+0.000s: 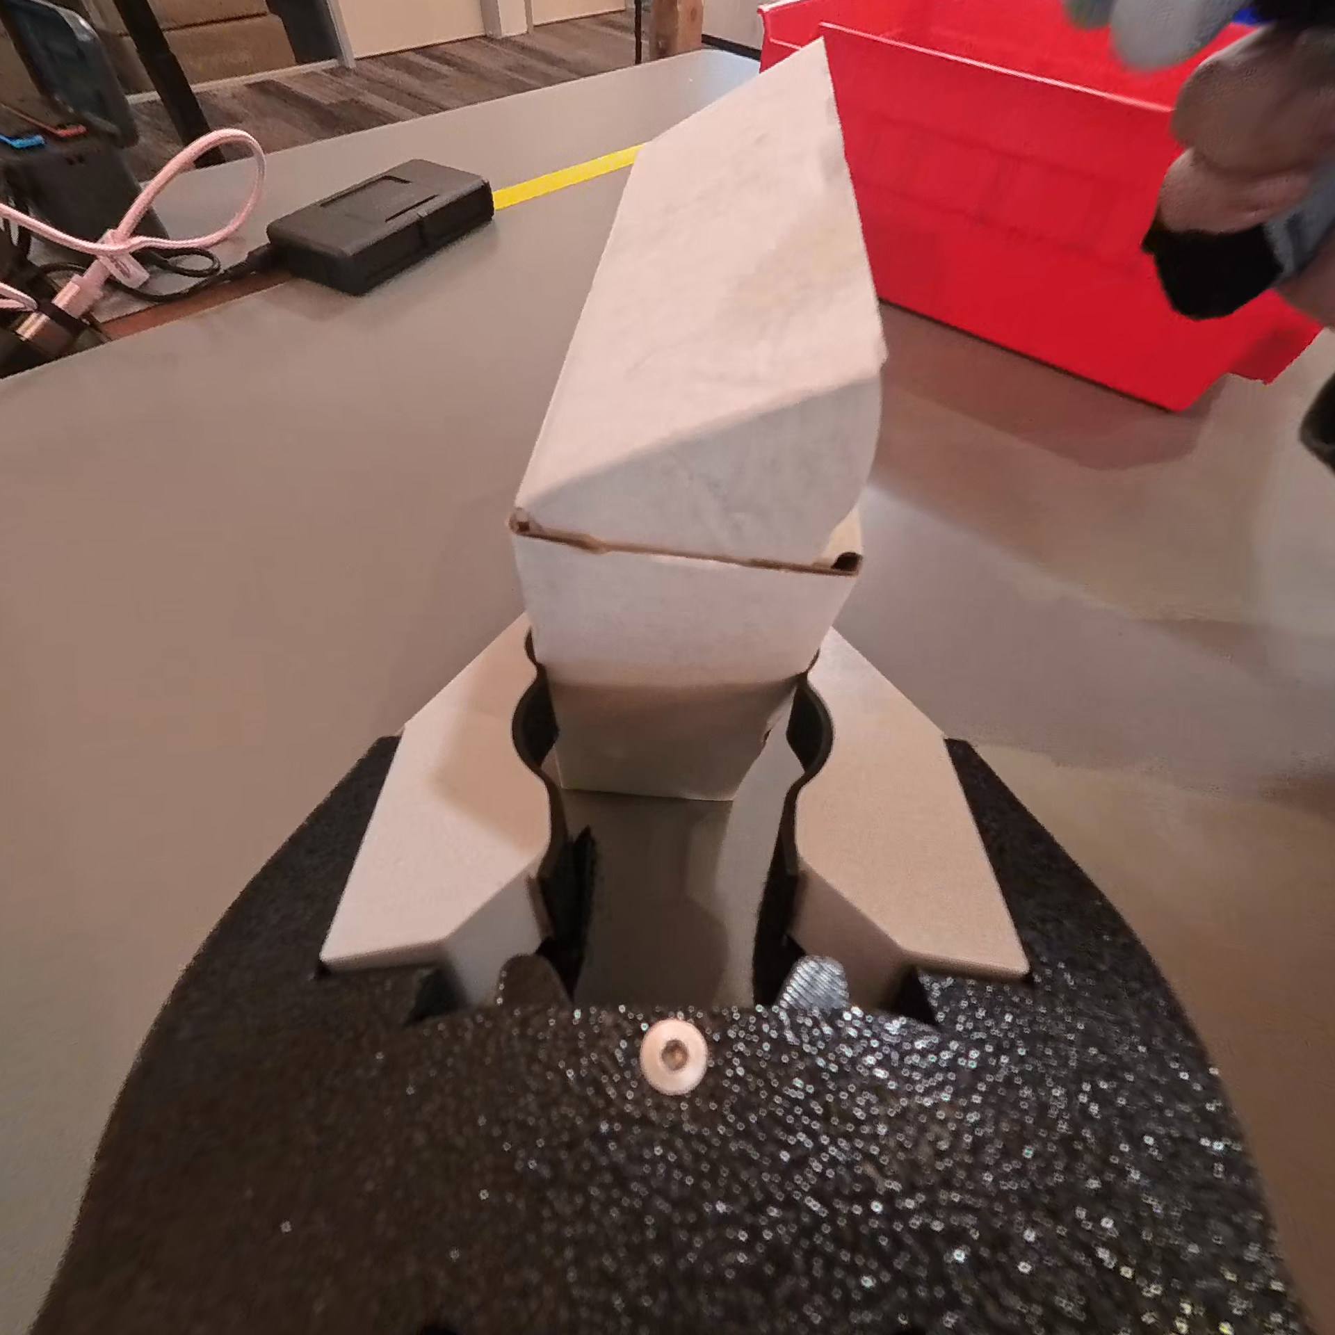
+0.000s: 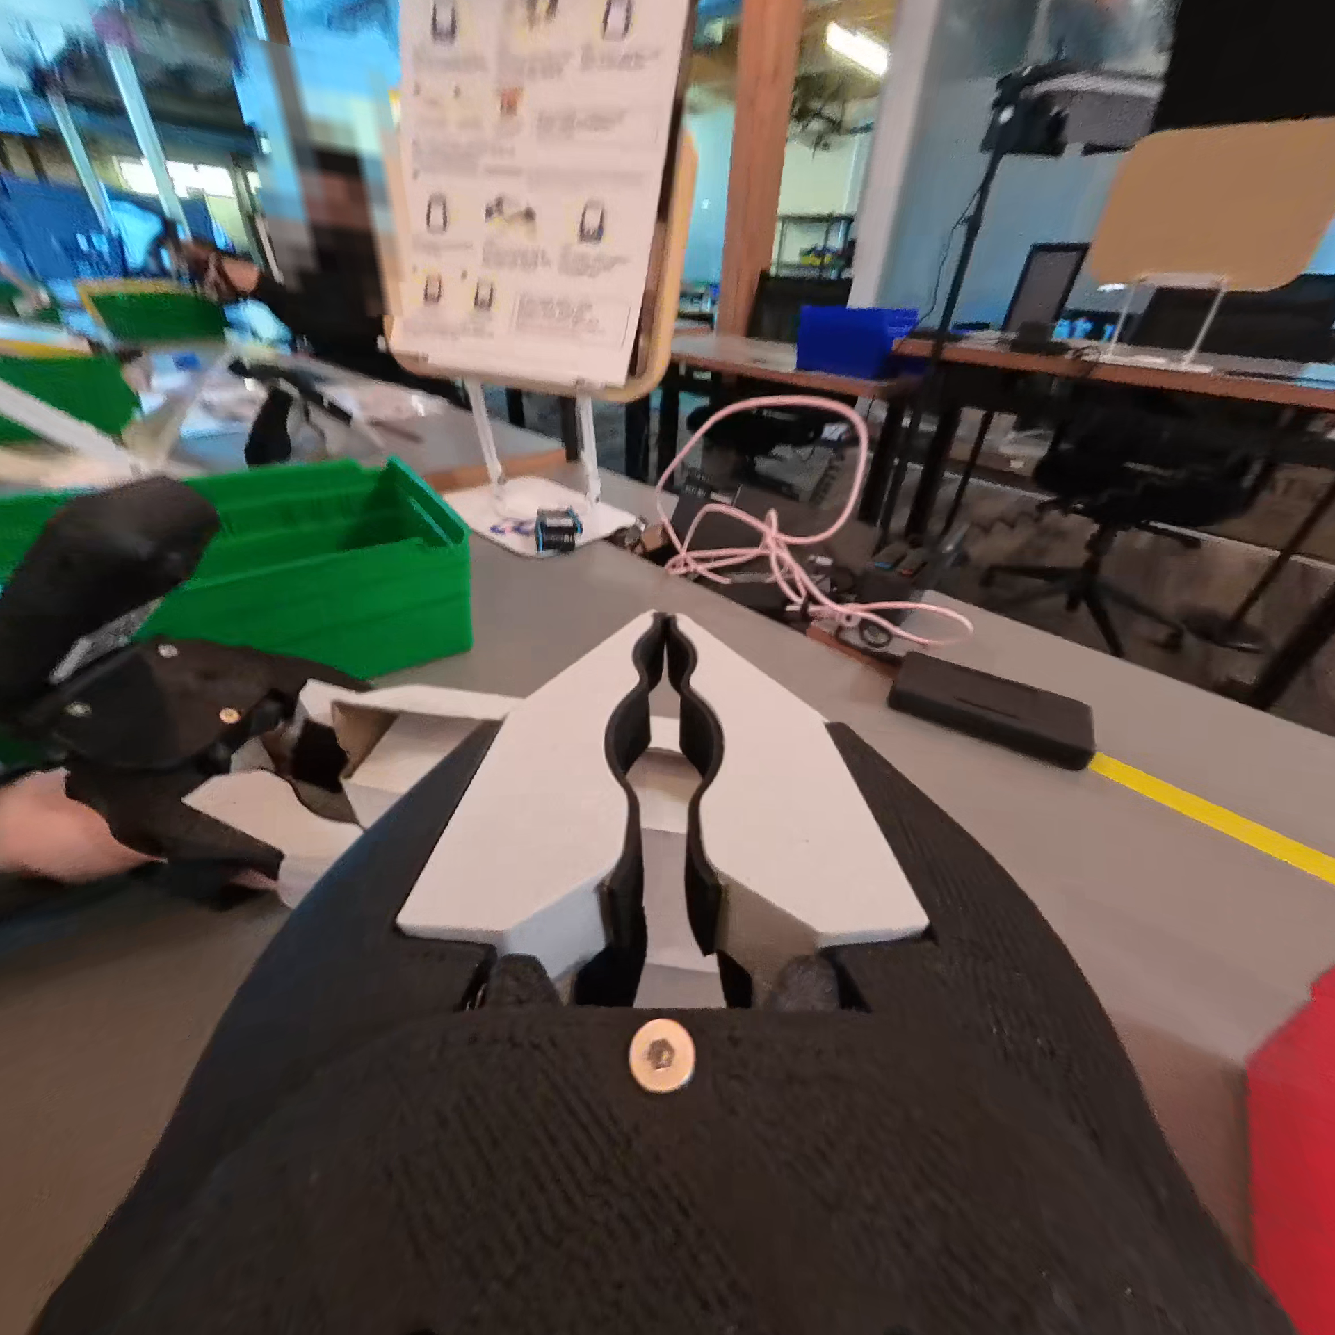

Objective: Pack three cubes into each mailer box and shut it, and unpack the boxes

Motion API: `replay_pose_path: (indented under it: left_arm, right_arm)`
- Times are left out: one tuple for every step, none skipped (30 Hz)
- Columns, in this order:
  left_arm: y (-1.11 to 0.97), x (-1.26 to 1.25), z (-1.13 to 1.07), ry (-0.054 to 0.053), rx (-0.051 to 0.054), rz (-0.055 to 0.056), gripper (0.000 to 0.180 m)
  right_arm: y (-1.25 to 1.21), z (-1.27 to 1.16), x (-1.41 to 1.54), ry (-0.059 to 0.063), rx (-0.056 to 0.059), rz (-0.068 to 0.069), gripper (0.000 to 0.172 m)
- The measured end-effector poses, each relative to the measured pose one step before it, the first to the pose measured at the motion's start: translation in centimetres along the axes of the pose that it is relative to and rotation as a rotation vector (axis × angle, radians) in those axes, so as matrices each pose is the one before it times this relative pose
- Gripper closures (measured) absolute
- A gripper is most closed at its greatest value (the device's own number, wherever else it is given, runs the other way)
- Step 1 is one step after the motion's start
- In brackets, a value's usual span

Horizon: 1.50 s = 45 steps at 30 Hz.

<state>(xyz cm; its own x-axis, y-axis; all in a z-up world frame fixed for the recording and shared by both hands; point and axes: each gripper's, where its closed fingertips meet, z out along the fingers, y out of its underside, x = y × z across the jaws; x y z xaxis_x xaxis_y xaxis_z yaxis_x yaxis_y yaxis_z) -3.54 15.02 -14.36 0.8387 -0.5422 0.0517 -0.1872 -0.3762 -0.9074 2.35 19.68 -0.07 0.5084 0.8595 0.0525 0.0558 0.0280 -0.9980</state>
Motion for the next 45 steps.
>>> replay_pose_path:
  left_arm:
    - [0.001,0.001,-0.006,0.0,0.0002,0.0005,0.117]
    - [0.002,0.003,-0.003,-0.0002,0.0,0.0011,0.117]
    - [0.003,0.004,-0.003,-0.0003,-0.0001,0.0008,0.117]
    - [0.002,0.003,-0.006,-0.0001,0.0002,0.0001,0.117]
    - [-0.004,-0.011,0.0,0.0001,0.0003,-0.0014,0.117]
    - [0.006,-0.011,0.004,0.0009,0.0001,-0.002,0.117]
    - [0.01,-0.008,0.001,0.0004,-0.0001,-0.0012,0.117]
    - [-0.022,0.029,0.005,0.0016,0.0009,0.0023,0.117]
    - [0.005,-0.003,0.002,-0.0006,-0.0005,0.0004,0.117]
    - [0.002,-0.008,0.001,0.0006,0.0006,-0.002,0.117]
    - [0.014,-0.032,0.011,0.0026,0.0006,-0.007,0.117]
    - [0.011,-0.032,0.011,0.0028,0.0008,-0.0068,0.117]
    - [0.015,-0.037,0.004,0.0028,0.0006,-0.0071,0.117]
    - [0.004,-0.011,-0.004,0.0019,0.0013,-0.0046,0.117]
    - [0.001,0.005,-0.002,-0.0006,0.0001,0.0,0.117]
    - [-0.001,0.007,0.008,-0.0011,0.0,0.0012,0.117]
    - [-0.003,0.013,-0.001,-0.0006,0.0005,0.0009,0.117]
    - [-0.005,0.002,0.001,-0.0007,0.0005,0.0003,0.117]
    - [-0.01,-0.001,-0.001,-0.0003,0.001,0.0003,0.117]
    - [-0.001,0.005,-0.002,-0.0003,0.0013,0.0002,0.117]
    - [-0.012,-0.003,0.005,-0.0006,0.001,0.0012,0.117]
    - [-0.004,0.011,-0.002,-0.0005,0.0017,0.0008,0.117]
    - [-0.014,0.01,0.003,-0.0004,0.0024,0.0012,0.117]
    - [-0.022,0.04,-0.005,-0.0009,0.0031,0.0091,0.117]
    - [-0.046,0.088,-0.027,-0.0042,0.004,0.0201,0.117]
    - [-0.059,0.134,-0.051,-0.0051,0.0048,0.0263,0.117]
    - [-0.071,0.079,-0.055,-0.0103,0.0029,0.0336,0.117]
    - [-0.086,-0.109,-0.077,-0.0228,0.0026,0.0431,0.117]
    - [-0.068,-0.333,-0.095,-0.0366,0.0014,0.0546,0.117]
    - [-0.026,-0.395,-0.107,-0.0378,-0.0018,0.0592,0.117]
    - [-0.023,-0.451,-0.127,-0.0392,-0.0013,0.0579,0.117]
    - [0.031,-0.444,-0.129,-0.0387,-0.0042,0.0607,0.117]
    - [0.034,-0.385,-0.129,-0.0355,-0.0038,0.0658,0.117]
    - [0.014,-0.286,-0.09,-0.0317,-0.0022,0.0725,0.117]
    - [0.042,-0.225,-0.057,-0.0319,-0.0047,0.0723,0.117]
    - [-0.024,-0.064,-0.014,-0.0252,-0.0004,0.0746,0.117]
    - [-0.143,0.115,-0.004,-0.0181,0.0044,0.0747,0.117]
    - [-0.2,0.182,0.003,-0.0169,0.0057,0.0747,0.117]
    - [-0.232,0.202,0.007,-0.0172,0.0047,0.0752,0.117]
    - [-0.259,0.199,-0.008,-0.0167,0.0044,0.0722,0.117]
    - [-0.276,0.193,0.0,-0.0154,0.0051,0.0689,0.117]
    - [-0.272,0.202,-0.012,-0.014,0.005,0.0619,0.117]
    - [-0.283,0.185,-0.02,-0.0127,0.0055,0.0572,0.117]
    - [-0.237,0.142,0.004,-0.0136,0.0022,0.0537,0.117]
    - [-0.209,0.135,0.026,-0.0141,0.0004,0.0503,0.117]
  right_arm:
    - [0.892,0.806,-0.63,-0.009,-0.0377,-0.0203,0.172]
    - [0.996,0.769,-0.601,-0.0142,-0.043,-0.0091,0.172]
    - [0.985,0.651,-0.324,-0.0041,-0.0407,-0.0031,0.172]
    - [1.026,0.512,-0.108,0.0027,-0.0419,-0.0017,0.172]
    - [1.135,0.43,0.05,0.0051,-0.0453,-0.0006,0.172]
    - [0.821,0.24,0.128,0.0048,-0.0177,0.015,0.172]
    - [0.492,0.079,0.05,-0.006,0.005,0.0413,0.172]
    - [0.096,-0.065,0.018,-0.0059,0.0251,0.0396,0.172]
    - [0.243,0.0,0.007,0.0039,0.0069,0.011,0.172]
    - [0.19,0.05,0.003,0.0149,0.0047,-0.0183,0.172]
    - [0.151,0.091,0.006,0.0199,0.0027,-0.0308,0.172]
    - [0.088,0.099,-0.004,0.0193,0.0022,-0.0292,0.172]
    - [0.018,0.101,-0.002,0.0152,0.0051,-0.0208,0.172]
    - [0.0,0.055,-0.01,0.0098,0.0063,-0.0104,0.172]
    - [0.006,0.011,-0.001,0.0059,0.0057,-0.004,0.172]
    - [0.009,-0.023,0.007,0.0026,0.0065,-0.0027,0.172]
    - [0.013,-0.011,0.013,0.0004,0.0065,-0.0005,0.172]
    - [0.005,-0.006,0.003,0.0,0.006,-0.0024,0.172]
    - [0.001,-0.001,0.002,0.0015,0.005,-0.006,0.172]
    - [0.007,-0.001,-0.003,0.0036,0.004,-0.0069,0.172]
    - [-0.011,-0.011,0.012,0.0067,0.0037,-0.0057,0.172]
    - [-0.023,-0.015,0.007,0.0114,0.006,-0.0079,0.172]
    - [-0.064,-0.02,0.012,0.0129,0.0077,-0.0201,0.172]
    - [-0.135,-0.096,0.013,0.0081,0.0087,-0.0282,0.172]
    - [-0.182,-0.208,-0.002,-0.0022,0.0082,-0.025,0.172]
    - [-0.333,-0.345,-0.074,-0.0133,0.0164,-0.0206,0.172]
    - [-0.716,-0.446,-0.165,-0.0169,0.0383,-0.0225,0.172]
    - [-1.194,-0.639,-0.074,-0.0079,0.0608,-0.0401,0.172]
    - [-1.516,-0.75,-0.067,-0.0055,0.0674,-0.0676,0.172]
    - [-1.5,-0.747,-0.467,-0.0304,0.0575,-0.0935,0.125]
    - [-0.714,-0.598,-0.696,-0.045,0.0095,-0.1059,0.101]
    - [0.42,-0.467,0.171,0.0222,-0.0598,-0.1164,0.097]
    - [0.662,-0.313,-0.123,0.0148,-0.0583,-0.1258,0.088]
    - [0.436,-0.212,-0.633,-0.009,-0.029,-0.0952,0.082]
    - [0.136,-0.121,-1.031,-0.0308,-0.0049,-0.0624,0.077]
    - [0.07,-0.005,-0.936,-0.0212,-0.0012,-0.0505,0.072]
    - [0.231,0.135,-0.733,-0.0093,-0.0158,-0.0544,0.067]
    - [0.319,0.235,-0.733,-0.0129,-0.0237,-0.0556,0.062]
    - [0.317,0.284,-0.622,-0.0069,-0.0245,-0.0482,0.058]
    - [0.303,0.307,-0.8,-0.0178,-0.0199,-0.0419,0.056]
    - [0.301,0.313,-0.845,-0.0203,-0.0174,-0.0319,0.056]
    - [0.268,0.299,-0.786,-0.0136,-0.0142,-0.0269,0.056]
    - [0.255,0.252,-0.652,-0.0033,-0.0125,-0.033,0.058]
    - [0.27,0.182,-0.459,0.0071,-0.0159,-0.0424,0.061]
    - [0.241,0.103,-0.238,0.0203,-0.0155,-0.0453,0.067]
